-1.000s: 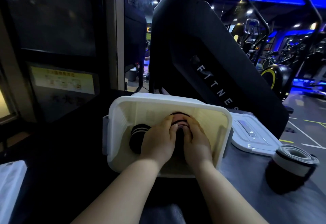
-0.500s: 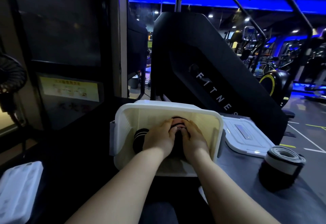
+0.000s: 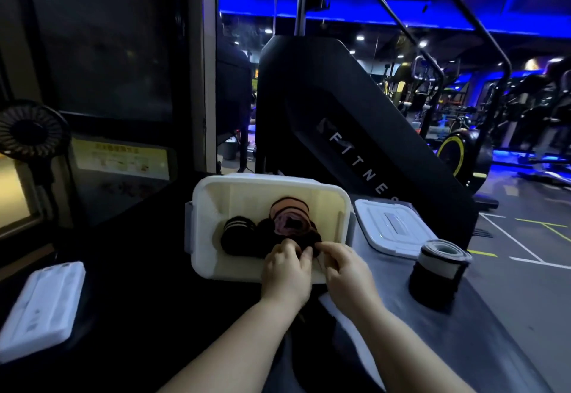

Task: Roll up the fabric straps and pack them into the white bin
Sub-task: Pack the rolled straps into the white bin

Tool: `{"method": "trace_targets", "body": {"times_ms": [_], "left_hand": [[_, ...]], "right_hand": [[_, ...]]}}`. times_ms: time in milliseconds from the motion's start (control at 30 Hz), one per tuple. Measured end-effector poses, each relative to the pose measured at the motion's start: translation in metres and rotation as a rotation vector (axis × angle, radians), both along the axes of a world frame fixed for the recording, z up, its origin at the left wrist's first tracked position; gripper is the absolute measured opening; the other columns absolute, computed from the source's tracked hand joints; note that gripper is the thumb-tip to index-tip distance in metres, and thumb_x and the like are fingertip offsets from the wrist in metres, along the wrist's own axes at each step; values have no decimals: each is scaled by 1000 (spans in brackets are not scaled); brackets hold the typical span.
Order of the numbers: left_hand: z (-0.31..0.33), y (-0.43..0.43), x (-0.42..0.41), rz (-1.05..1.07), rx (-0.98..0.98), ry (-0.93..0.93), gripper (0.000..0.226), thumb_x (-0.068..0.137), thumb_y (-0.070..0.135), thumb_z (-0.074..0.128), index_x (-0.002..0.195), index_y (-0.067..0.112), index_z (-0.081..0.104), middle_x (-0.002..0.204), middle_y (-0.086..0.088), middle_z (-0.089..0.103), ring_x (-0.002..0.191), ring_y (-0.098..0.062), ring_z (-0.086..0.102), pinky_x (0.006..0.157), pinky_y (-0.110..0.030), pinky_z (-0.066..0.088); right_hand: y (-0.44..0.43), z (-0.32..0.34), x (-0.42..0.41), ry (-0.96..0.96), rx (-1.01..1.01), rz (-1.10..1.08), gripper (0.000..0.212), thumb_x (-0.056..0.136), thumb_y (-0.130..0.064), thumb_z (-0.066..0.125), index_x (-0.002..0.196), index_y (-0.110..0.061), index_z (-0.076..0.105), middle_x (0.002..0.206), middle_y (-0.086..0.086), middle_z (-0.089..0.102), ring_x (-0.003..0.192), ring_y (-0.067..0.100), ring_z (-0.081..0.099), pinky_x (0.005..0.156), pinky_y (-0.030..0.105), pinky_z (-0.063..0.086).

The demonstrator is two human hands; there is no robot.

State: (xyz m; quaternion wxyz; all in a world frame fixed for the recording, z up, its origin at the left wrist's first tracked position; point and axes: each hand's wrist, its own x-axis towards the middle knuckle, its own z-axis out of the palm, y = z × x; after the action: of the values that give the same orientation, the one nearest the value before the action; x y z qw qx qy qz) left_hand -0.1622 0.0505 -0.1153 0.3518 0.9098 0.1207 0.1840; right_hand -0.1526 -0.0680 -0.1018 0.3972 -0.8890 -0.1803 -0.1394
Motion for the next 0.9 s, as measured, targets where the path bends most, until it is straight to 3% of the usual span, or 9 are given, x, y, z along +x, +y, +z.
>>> {"method": "trace_targets", "body": {"times_ms": [133, 233, 333, 467, 567, 667, 733, 833, 900], "left_hand": [[-9, -39, -9, -92, -130, 35, 33, 101, 39, 42, 108, 9, 53, 121, -18, 58, 118, -35, 49, 93, -35, 36], [-13, -70, -8, -174, -175, 61, 22, 101, 38, 43, 94, 18, 44, 120, -17, 57, 118, -33, 48, 92, -33, 37], [-15, -102, -3, -249, -164, 104, 23, 101, 39, 42, 94, 18, 44, 120, -16, 57, 117, -33, 48, 96, -35, 38], [-15, -140, 7, -295, -177, 188, 35, 101, 42, 39, 109, 11, 52, 126, -13, 54, 120, -32, 47, 98, -35, 38], [-13, -162, 20, -318, -220, 213, 36, 101, 44, 39, 114, 13, 53, 127, -9, 53, 119, -29, 48, 100, -36, 40], [-10, -179, 35, -354, -277, 209, 42, 101, 43, 38, 129, 13, 50, 135, -7, 51, 124, -25, 47, 104, -34, 38], [-8, -188, 44, -389, -307, 209, 47, 102, 41, 36, 140, 14, 42, 144, -8, 45, 131, -25, 42, 107, -33, 33], [-7, -201, 56, -439, -376, 221, 49, 103, 40, 33, 147, 19, 32, 151, -6, 39, 138, -24, 36, 113, -33, 27], [-10, -207, 63, -459, -415, 246, 56, 103, 44, 30, 154, 24, 19, 157, -2, 31, 144, -23, 28, 117, -33, 20]], "right_hand": [[-48, -6, -8, 52, -9, -61, 38, 84, 6, 51, 107, -15, 72, 98, -5, 60, 102, 18, 64, 94, 30, 47], [-87, -10, -5, 34, -39, -154, 25, 90, -5, 57, 105, -18, 73, 100, -2, 66, 90, 11, 62, 84, 18, 41], [-125, -16, -1, 34, -10, -274, 19, 90, -12, 60, 104, -18, 73, 101, -1, 67, 82, 9, 59, 77, 19, 37], [-165, -29, 5, -55, 129, -480, 17, 85, -10, 63, 100, -16, 70, 96, -1, 58, 90, 21, 61, 84, 30, 45], [-183, -38, 12, -4, 275, -623, 27, 83, -8, 63, 110, -11, 59, 106, 8, 52, 105, 28, 52, 91, 35, 38], [-191, -44, 26, 123, 436, -590, 54, 82, -3, 62, 133, -4, 45, 132, 18, 49, 124, 30, 44, 102, 35, 34], [-193, -45, 32, 190, 548, -497, 69, 82, 4, 59, 145, -6, 33, 143, 12, 43, 129, 21, 43, 104, 30, 34], [-195, -48, 36, 267, 689, -318, 79, 86, 12, 51, 153, -13, 16, 137, -6, 35, 121, 4, 35, 97, 19, 31], [-197, -54, 38, 313, 716, -278, 82, 89, 6, 53, 155, -17, 10, 132, -10, 31, 120, 3, 34, 100, 22, 31]]}}
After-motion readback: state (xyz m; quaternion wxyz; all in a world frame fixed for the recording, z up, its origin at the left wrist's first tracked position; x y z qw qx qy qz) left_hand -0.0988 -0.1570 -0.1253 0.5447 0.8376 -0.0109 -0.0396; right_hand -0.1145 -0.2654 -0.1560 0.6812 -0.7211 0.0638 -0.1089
